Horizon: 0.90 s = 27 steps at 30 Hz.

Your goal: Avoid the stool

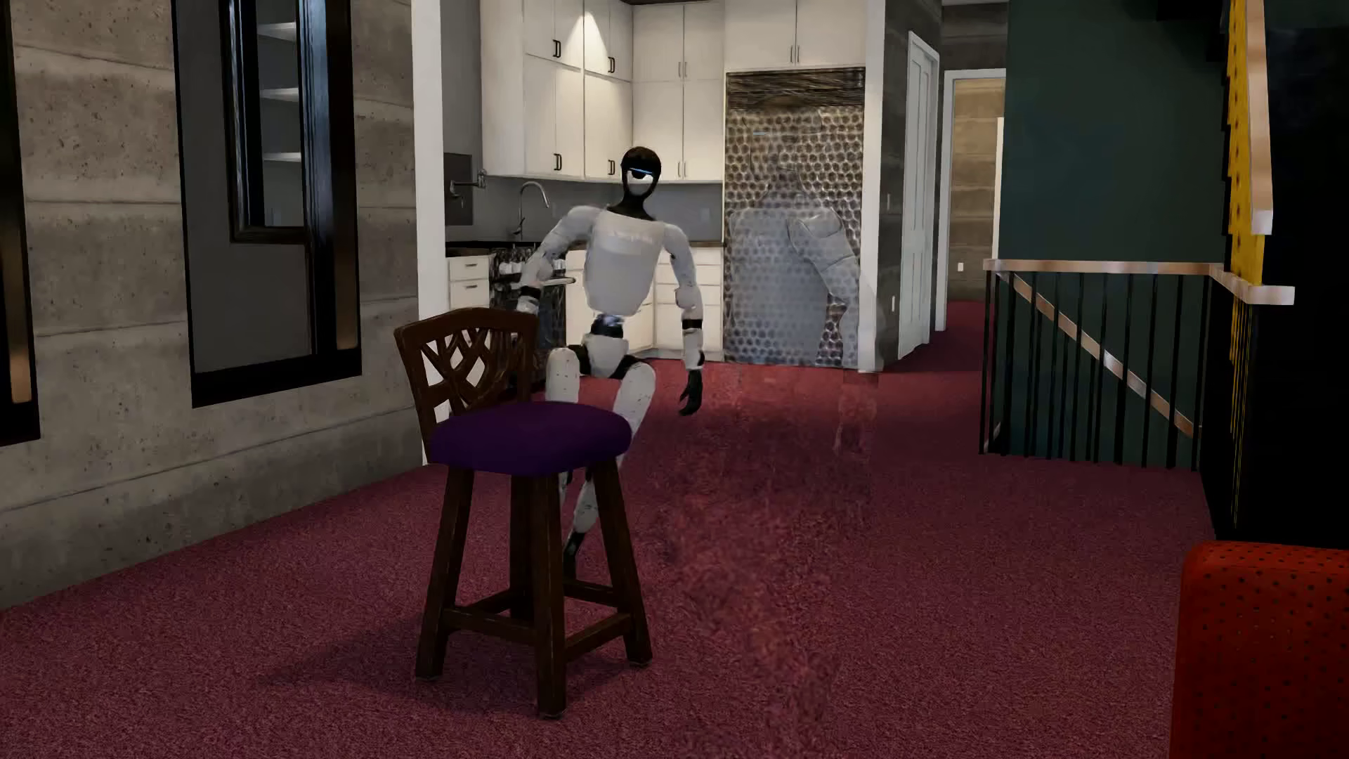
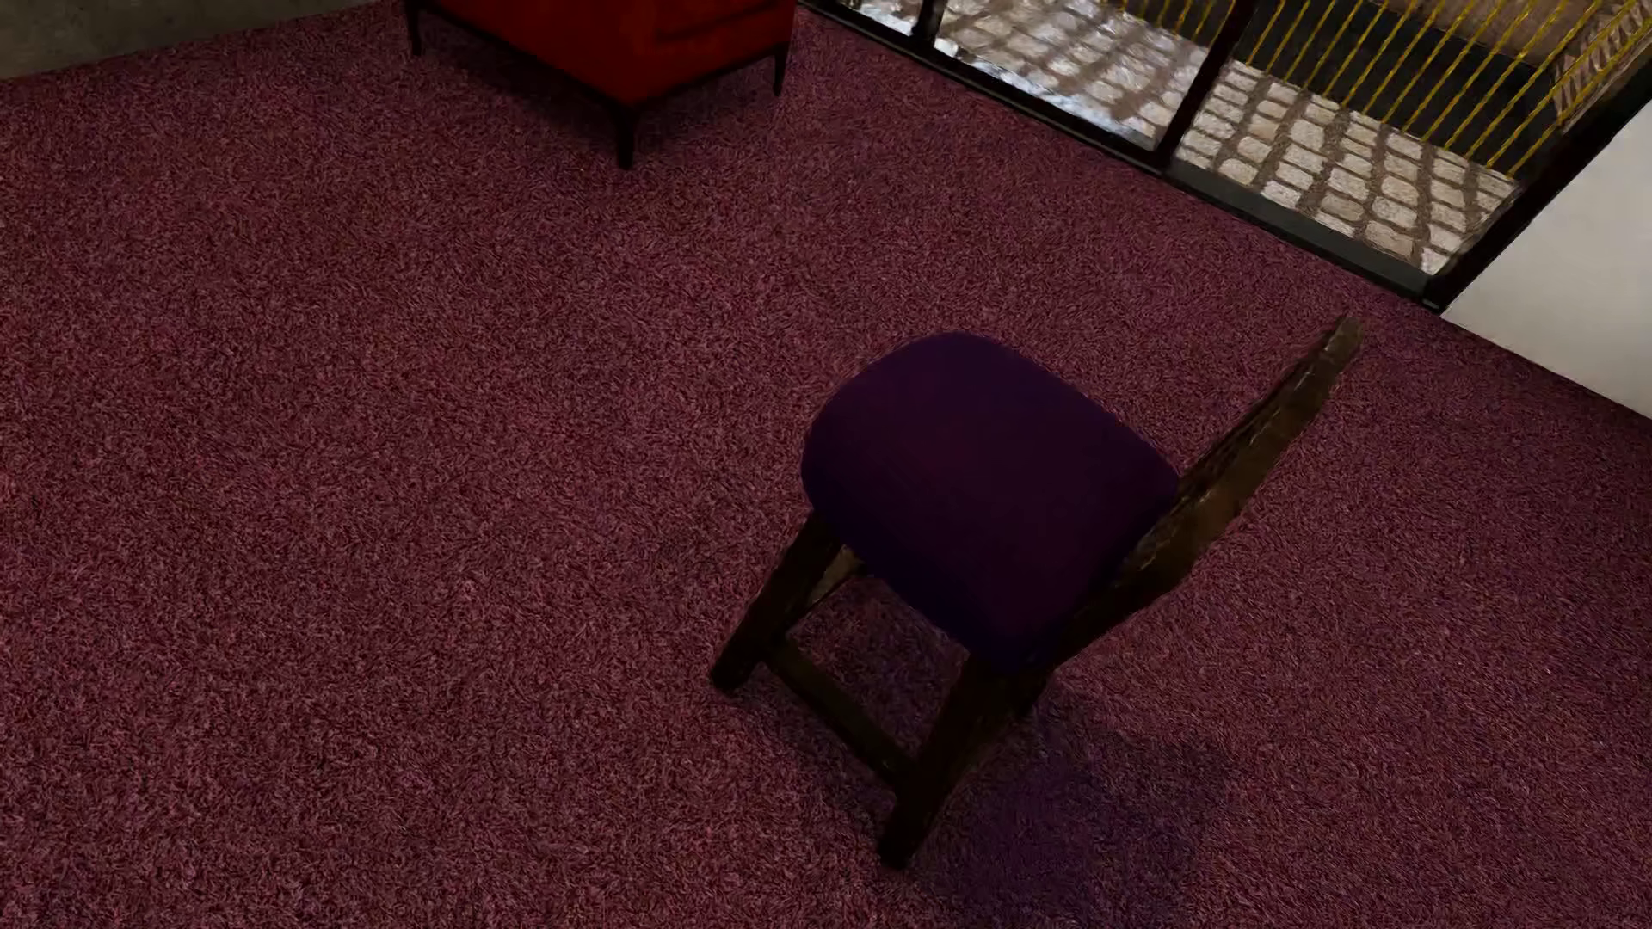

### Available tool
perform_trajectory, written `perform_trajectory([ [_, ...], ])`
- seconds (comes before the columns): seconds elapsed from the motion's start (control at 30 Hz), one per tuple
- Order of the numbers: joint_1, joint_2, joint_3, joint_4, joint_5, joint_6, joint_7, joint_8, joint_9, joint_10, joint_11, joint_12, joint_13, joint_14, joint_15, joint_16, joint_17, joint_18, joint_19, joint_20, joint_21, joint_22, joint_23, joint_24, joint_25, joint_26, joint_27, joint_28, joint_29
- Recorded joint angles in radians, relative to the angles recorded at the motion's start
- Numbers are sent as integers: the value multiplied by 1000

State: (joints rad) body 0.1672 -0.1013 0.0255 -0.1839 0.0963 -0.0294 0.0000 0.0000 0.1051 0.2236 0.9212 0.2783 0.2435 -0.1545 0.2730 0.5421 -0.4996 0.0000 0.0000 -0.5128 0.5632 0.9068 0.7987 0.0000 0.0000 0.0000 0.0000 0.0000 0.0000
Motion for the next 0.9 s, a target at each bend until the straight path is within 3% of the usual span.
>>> perform_trajectory([
  [0.03, 26, -34, -58, 2, 23, 0, 0, 0, 6, 13, -74, -23, 12, -64, -57, -1, 0, 0, 0, 14, -3, -46, 8, 0, 0, 0, 0, 0, 0],
  [0.13, 101, -150, -171, 25, 76, -5, 0, 0, 39, 36, -308, -108, 18, -116, -276, -17, 4, 0, 0, -5, 68, -64, 57, 0, 0, 0, 0, 0, 0],
  [0.23, 155, -238, -177, 55, 123, -2, 0, 0, 41, 71, -577, -105, 15, -125, -306, -24, 16, 0, 0, -36, 130, -51, 105, 0, 0, 0, 0, 0, 0],
  [0.27, 172, -245, -160, 56, 141, -9, 0, 0, 34, 92, -585, -88, 11, -130, -436, -21, 24, 0, 0, -45, 148, -29, 125, 0, 0, 0, 0, 0, 0],
  [0.3, 190, -236, -148, 54, 151, -16, 0, 0, 23, 88, -601, -66, 12, 9, -537, -19, 28, 0, 0, -59, 159, 5, 136, 0, 0, 0, 0, 0, 0],
  [0.37, 158, -241, -119, 66, 159, 0, 0, 0, -31, 181, -568, -18, 30, 302, -163, -28, 27, 0, 0, -92, 144, 90, 143, 0, 0, 0, 0, 0, 0],
  [0.43, 41, -219, -75, 132, 152, 43, 0, 0, -54, 429, -501, 28, 13, 671, -148, -47, 14, 0, 0, -119, 154, 163, 163, 0, 0, 0, 0, 0, 0],
  [0.47, -49, -146, -61, 174, 183, 63, 0, 0, -36, 607, -505, 48, -3, 702, -141, -40, 9, 0, 0, -160, 129, 143, 162, 0, 0, 0, 0, 0, 0],
  [0.5, -180, -102, -59, 189, 179, 69, 0, 0, -34, 804, -518, 50, -22, 615, -149, -34, 10, 0, 0, -168, 97, 133, 141, 0, 0, 0, 0, 0, 0],
  [0.57, -420, -36, -21, 205, 159, 68, 0, 0, -54, 1065, -552, 48, -42, 112, -234, -32, 12, 0, 0, -116, 8, 97, 69, 0, 0, 0, 0, 0, 0],
  [0.6, -515, -16, 12, 221, 162, 67, 0, 0, -71, 1073, -553, 52, -49, 25, -270, -35, 10, 0, 0, -66, -29, 66, 28, 0, 0, 0, 0, 0, 0],
  [0.67, -650, 48, 48, 220, 167, 53, 0, 0, -98, 875, -580, 59, -70, 59, -334, -46, 15, 0, 0, 30, -75, -4, -41, 0, 0, 0, 0, 0, 0],
  [0.7, -678, 91, 65, 219, 170, 42, 0, 0, -105, 710, -607, 58, -76, 101, -521, -52, 19, 0, 0, 51, -89, -27, -67, 0, 0, 0, 0, 0, 0],
  [0.73, -671, 142, 79, 213, 170, 30, 0, 0, -107, 513, -641, 53, -77, 146, -597, -57, 21, 0, 0, 52, -96, -38, -82, 0, 0, 0, 0, 0, 0],
  [0.8, -608, 212, 110, 184, 145, 0, 0, 0, -108, 179, -647, 41, -73, 143, -643, -64, 27, 0, 0, 27, -79, -31, -68, 0, 0, 0, 0, 0, 0],
  [0.83, -588, 233, 120, 180, 130, -14, 0, 0, -107, 31, -634, 39, -73, 208, -650, -66, 32, 0, 0, 11, -56, -21, -40, 0, 0, 0, 0, 0, 0],
  [0.9, -604, 257, 125, 180, 118, -19, 0, 0, -124, 166, -535, 25, -62, 213, -522, -72, 40, 0, 0, -45, -3, 25, 45, 0, 0, 0, 0, 0, 0],
])
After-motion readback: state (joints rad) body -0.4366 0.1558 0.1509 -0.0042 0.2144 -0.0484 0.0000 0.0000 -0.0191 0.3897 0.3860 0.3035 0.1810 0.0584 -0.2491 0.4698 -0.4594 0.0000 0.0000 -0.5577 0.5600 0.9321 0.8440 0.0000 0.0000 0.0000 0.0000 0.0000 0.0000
